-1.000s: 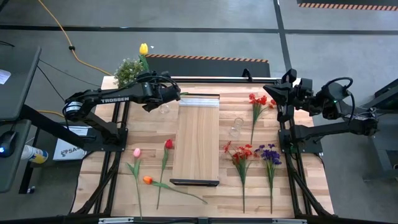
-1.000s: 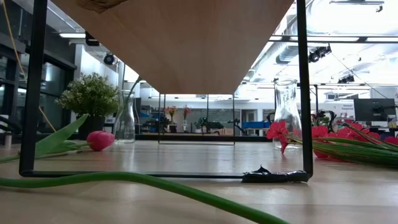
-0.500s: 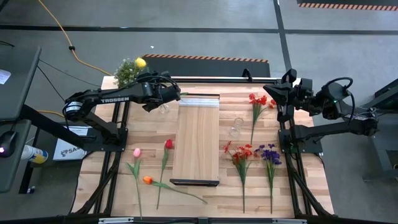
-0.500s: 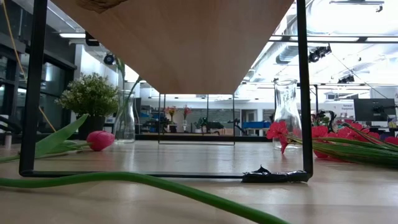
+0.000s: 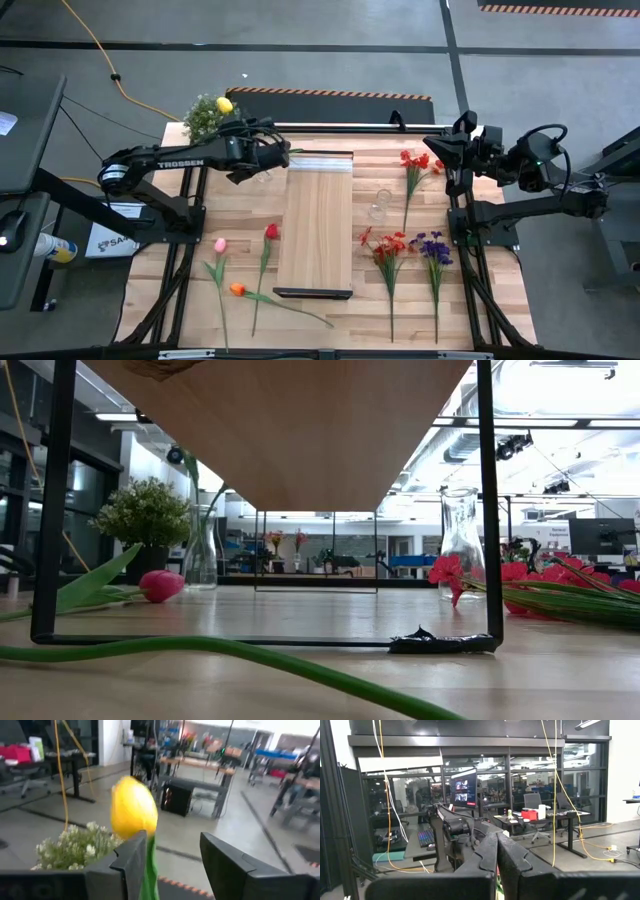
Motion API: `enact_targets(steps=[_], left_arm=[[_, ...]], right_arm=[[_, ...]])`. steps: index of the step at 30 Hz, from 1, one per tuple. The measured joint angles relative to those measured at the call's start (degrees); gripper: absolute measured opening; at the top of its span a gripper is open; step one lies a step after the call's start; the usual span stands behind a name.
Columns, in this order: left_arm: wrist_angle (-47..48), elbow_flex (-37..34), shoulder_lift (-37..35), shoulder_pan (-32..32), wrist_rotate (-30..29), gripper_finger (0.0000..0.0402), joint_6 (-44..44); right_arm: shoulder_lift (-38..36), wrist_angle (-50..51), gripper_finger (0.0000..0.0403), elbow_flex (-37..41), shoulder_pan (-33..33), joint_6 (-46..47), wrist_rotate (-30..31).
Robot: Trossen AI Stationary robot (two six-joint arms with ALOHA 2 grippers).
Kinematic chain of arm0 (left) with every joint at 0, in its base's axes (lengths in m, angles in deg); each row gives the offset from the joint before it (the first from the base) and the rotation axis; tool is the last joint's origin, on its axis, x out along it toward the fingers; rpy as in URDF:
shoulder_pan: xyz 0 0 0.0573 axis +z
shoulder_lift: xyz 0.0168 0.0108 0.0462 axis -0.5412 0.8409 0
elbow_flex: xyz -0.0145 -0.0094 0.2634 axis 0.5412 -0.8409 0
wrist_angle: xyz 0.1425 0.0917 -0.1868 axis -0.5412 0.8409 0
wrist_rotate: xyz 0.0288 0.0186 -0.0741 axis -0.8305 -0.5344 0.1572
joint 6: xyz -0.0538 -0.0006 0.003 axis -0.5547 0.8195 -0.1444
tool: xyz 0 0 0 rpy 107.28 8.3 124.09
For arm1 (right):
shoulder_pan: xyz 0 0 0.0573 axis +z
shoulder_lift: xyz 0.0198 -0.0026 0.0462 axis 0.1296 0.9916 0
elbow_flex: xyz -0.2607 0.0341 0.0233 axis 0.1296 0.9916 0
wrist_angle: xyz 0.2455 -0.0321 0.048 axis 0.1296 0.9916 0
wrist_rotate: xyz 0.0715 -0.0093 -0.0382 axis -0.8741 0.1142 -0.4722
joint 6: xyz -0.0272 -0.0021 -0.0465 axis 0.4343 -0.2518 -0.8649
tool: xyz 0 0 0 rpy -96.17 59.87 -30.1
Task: Pick and place flowers into a vace then onto a shelf
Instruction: Put the pink flower into the left vase
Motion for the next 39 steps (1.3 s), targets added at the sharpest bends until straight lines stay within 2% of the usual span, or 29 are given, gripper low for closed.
enact_targets(steps=[7,13,18,22,26,33,36,39], left_arm=[[-0.4,0.3,-2.2,-3.3,-2.2,0.0223,5.4],[0.0,4.0,-3.8,-6.1,-2.3,0.0227,8.5],[0.6,9.2,-4.6,-9.7,-2.0,0.0226,17.1],[0.5,15.6,-4.5,-13.3,1.1,0.0223,27.8],[0.5,22.2,-4.5,-17.6,9.0,0.0223,37.3],[1.4,31.8,-4.5,-25.3,28.7,0.0221,46.0],[1.1,33.3,-4.5,-28.5,36.3,0.0221,45.6],[1.6,33.3,-4.4,-31.4,44.1,0.0221,40.1]], right_arm=[[0.0,0.0,0.0000,0.0,0.0,0.0,0.0],[0.0,0.0,0.0000,0.0,0.0,0.2,0.0],[0.0,-0.1,0.0000,0.0,0.0,0.2,-0.2],[0.0,-0.2,0.0000,0.0,0.0,0.2,-0.4],[0.0,-0.2,0.0000,0.0,0.0,0.2,-0.8],[0.0,0.0,0.0000,0.0,0.0,2.1,-0.9],[0.0,0.0,0.0000,0.0,0.0,3.0,-0.9],[0.0,0.0,0.0000,0.0,0.0,3.2,-0.9]])
